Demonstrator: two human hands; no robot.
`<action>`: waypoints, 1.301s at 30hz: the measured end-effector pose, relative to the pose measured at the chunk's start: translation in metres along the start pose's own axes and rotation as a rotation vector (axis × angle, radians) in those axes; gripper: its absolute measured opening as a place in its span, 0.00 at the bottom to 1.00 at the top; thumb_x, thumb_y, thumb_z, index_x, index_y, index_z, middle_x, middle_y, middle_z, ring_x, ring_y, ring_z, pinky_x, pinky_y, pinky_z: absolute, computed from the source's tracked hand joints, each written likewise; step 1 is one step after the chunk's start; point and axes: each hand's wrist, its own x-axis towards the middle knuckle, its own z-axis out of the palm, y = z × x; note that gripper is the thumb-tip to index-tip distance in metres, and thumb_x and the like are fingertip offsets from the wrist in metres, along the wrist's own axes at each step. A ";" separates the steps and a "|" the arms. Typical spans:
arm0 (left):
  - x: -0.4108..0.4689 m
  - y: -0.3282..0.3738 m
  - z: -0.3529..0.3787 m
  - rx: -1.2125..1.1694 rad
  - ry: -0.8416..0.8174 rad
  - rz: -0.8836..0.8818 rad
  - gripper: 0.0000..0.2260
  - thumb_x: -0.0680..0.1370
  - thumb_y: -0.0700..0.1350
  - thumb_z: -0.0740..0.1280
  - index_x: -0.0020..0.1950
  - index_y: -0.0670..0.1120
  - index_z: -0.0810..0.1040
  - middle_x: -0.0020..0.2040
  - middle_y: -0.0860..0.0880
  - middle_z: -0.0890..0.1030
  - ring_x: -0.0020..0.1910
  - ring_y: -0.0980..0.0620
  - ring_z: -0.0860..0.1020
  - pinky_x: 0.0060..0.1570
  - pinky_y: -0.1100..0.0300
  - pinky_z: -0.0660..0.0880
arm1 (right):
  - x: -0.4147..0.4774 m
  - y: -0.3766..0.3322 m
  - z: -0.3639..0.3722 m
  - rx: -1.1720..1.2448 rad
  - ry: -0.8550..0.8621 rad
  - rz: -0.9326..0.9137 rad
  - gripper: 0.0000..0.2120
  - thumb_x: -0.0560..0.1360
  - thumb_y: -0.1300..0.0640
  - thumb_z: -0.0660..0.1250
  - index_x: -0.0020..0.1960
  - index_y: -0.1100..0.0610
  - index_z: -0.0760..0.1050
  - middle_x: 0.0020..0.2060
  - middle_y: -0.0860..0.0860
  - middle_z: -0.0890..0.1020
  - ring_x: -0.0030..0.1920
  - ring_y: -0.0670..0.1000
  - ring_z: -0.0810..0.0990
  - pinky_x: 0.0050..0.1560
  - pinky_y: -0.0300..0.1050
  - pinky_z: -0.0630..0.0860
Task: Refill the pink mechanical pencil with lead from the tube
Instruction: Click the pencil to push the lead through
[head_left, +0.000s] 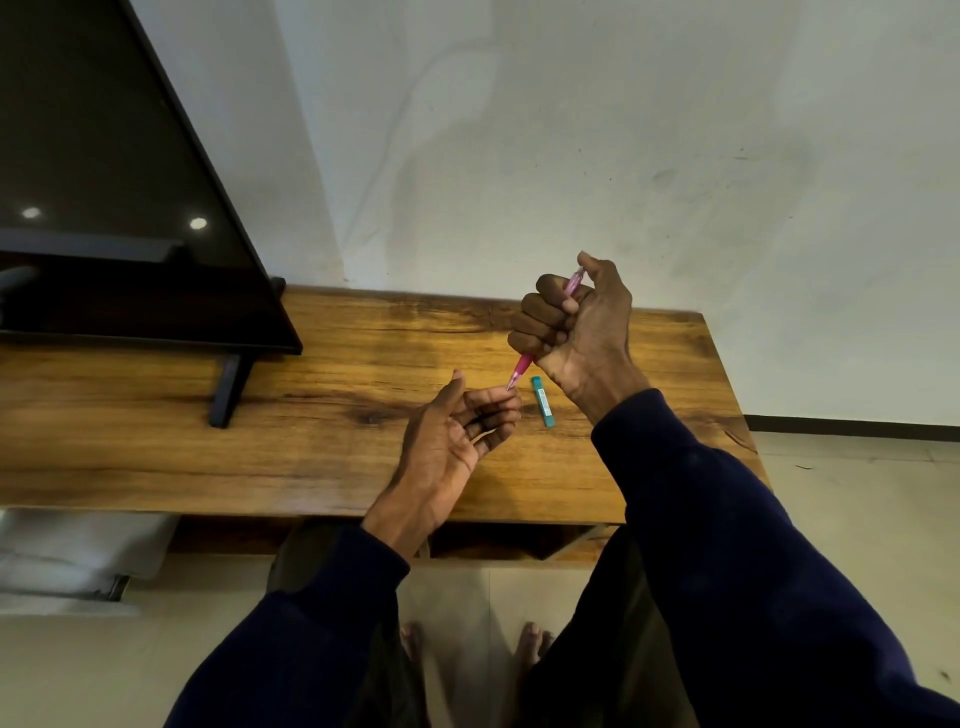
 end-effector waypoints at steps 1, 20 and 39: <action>0.000 0.000 0.000 -0.003 -0.001 0.000 0.22 0.85 0.52 0.60 0.56 0.34 0.83 0.51 0.38 0.87 0.46 0.49 0.86 0.50 0.57 0.82 | 0.001 0.000 -0.001 0.005 0.008 -0.001 0.26 0.80 0.43 0.52 0.25 0.53 0.60 0.21 0.46 0.55 0.23 0.46 0.52 0.27 0.39 0.51; 0.002 -0.003 -0.001 -0.009 -0.012 0.006 0.22 0.85 0.52 0.60 0.59 0.34 0.82 0.52 0.38 0.87 0.47 0.49 0.86 0.51 0.57 0.82 | -0.003 -0.001 0.001 -0.021 -0.015 -0.017 0.27 0.80 0.39 0.52 0.27 0.53 0.58 0.24 0.47 0.52 0.25 0.47 0.50 0.28 0.41 0.51; 0.004 -0.006 -0.003 0.009 -0.002 -0.011 0.23 0.86 0.54 0.60 0.62 0.35 0.82 0.58 0.38 0.86 0.51 0.49 0.86 0.52 0.58 0.82 | -0.004 0.005 0.012 -0.257 -0.057 -0.135 0.27 0.83 0.46 0.49 0.27 0.54 0.59 0.20 0.46 0.57 0.23 0.47 0.51 0.27 0.38 0.50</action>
